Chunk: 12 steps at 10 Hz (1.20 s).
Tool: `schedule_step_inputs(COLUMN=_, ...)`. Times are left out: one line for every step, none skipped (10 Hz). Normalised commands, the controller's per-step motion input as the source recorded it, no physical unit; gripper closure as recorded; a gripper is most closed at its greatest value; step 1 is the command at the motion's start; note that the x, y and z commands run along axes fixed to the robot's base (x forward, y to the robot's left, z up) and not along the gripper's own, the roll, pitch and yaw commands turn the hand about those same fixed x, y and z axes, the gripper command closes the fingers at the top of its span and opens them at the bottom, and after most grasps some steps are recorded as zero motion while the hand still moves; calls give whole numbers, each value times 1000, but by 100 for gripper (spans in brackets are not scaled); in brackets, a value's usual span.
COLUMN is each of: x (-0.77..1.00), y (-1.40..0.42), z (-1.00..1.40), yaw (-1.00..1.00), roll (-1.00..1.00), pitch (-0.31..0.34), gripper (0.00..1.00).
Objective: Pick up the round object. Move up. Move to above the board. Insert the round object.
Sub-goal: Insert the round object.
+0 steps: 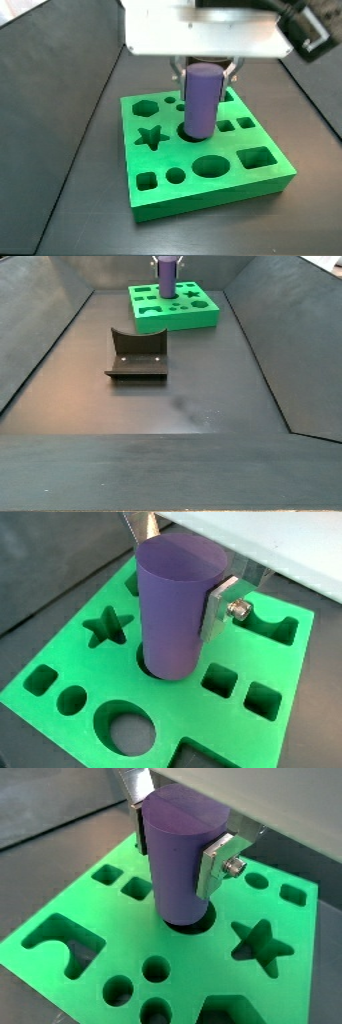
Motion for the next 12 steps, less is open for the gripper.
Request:
schedule_step_inputs(x=-31, y=0, z=-440, yaw=0, roll=117, pitch=-44, gripper=100)
schedule_step_inputs(x=-114, y=14, z=-443, yaw=29, roll=110, pitch=-36, gripper=100)
schedule_step_inputs(x=-169, y=0, z=-426, yaw=0, roll=70, pitch=-31, gripper=100)
schedule_step_inputs(x=-143, y=0, z=-360, yaw=0, roll=33, pitch=-31, gripper=100)
schedule_step_inputs(x=-154, y=0, z=-380, yaw=0, roll=7, pitch=-67, gripper=100)
schedule_step_inputs(x=-57, y=0, z=-417, yaw=0, roll=0, pitch=-99, gripper=100)
schedule_step_inputs(x=0, y=0, z=-469, yaw=3, roll=36, pitch=-126, gripper=100)
schedule_step_inputs(x=0, y=0, z=-549, yaw=123, roll=96, pitch=-147, gripper=100)
schedule_step_inputs(x=0, y=0, z=-660, yaw=203, roll=184, pitch=-180, gripper=100)
schedule_step_inputs(x=-46, y=-26, z=-669, yaw=271, roll=211, pitch=-200, gripper=100)
schedule_step_inputs(x=-43, y=-46, z=-649, yaw=306, roll=201, pitch=-219, gripper=100)
schedule_step_inputs(x=-3, y=-49, z=-640, yaw=334, roll=190, pitch=-224, gripper=100)
